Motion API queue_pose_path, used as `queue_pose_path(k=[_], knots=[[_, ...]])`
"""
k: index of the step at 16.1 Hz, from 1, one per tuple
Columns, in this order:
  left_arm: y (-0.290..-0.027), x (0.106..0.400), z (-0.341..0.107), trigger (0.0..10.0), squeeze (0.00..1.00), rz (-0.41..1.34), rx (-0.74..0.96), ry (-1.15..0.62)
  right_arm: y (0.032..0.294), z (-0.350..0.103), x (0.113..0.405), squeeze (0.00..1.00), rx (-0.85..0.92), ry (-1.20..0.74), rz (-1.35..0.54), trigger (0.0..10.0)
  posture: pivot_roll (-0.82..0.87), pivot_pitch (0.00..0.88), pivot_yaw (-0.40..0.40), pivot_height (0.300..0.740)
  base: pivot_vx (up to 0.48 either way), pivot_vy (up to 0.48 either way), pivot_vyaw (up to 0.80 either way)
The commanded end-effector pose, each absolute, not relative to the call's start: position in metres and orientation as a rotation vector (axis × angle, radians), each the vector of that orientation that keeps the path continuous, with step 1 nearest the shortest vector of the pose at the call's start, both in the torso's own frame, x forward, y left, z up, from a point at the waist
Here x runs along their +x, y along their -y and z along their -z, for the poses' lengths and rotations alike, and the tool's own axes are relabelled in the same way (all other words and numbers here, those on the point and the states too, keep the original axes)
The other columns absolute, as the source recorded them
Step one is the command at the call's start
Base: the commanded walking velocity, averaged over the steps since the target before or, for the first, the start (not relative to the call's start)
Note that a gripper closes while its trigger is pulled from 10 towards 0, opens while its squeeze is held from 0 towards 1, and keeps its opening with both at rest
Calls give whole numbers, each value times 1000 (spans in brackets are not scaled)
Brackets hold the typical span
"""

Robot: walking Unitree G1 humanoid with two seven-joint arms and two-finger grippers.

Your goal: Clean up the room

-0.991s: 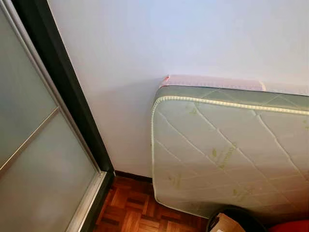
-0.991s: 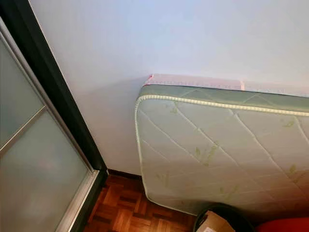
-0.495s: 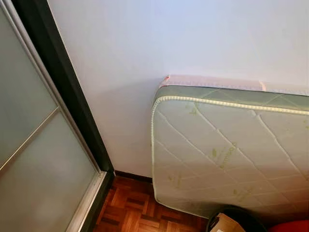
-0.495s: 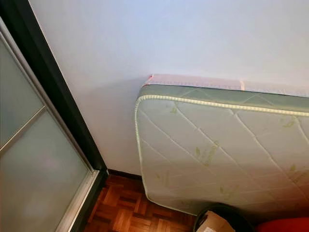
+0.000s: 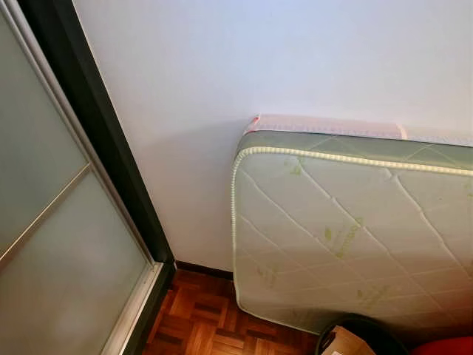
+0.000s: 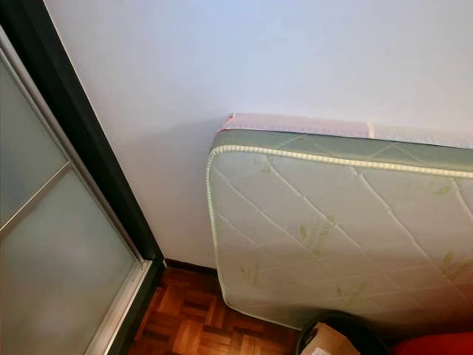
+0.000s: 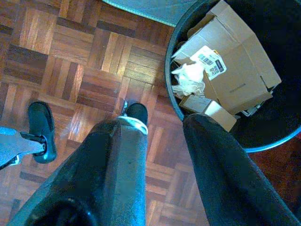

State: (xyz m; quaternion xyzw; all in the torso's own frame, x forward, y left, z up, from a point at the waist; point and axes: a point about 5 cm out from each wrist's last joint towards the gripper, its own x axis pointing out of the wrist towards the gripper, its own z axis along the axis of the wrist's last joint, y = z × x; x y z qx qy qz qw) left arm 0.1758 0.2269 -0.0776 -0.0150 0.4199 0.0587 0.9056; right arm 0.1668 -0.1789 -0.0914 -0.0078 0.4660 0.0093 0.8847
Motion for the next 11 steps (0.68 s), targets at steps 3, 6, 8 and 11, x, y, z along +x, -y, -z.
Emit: queue_pose_path(k=[3,6,8,11], knots=[[-224,169,84,10000,0,-58,17,-1000,186,53,240,0,59,-874,-23,10000,62,0,-47,740,0,0,0],[-224,169,84,10000,0,-58,17,-1000,186,53,240,0,59,-874,-23,10000,62,0,-47,740,0,0,0],[-224,169,84,10000,0,-58,17,-1000,186,53,240,0,59,-874,-23,10000,62,0,-47,740,0,0,0],[-224,179,80,10000,0,-72,26,-975,186,50,244,0,95,-858,-6,10000,70,0,-38,740,0,0,0]])
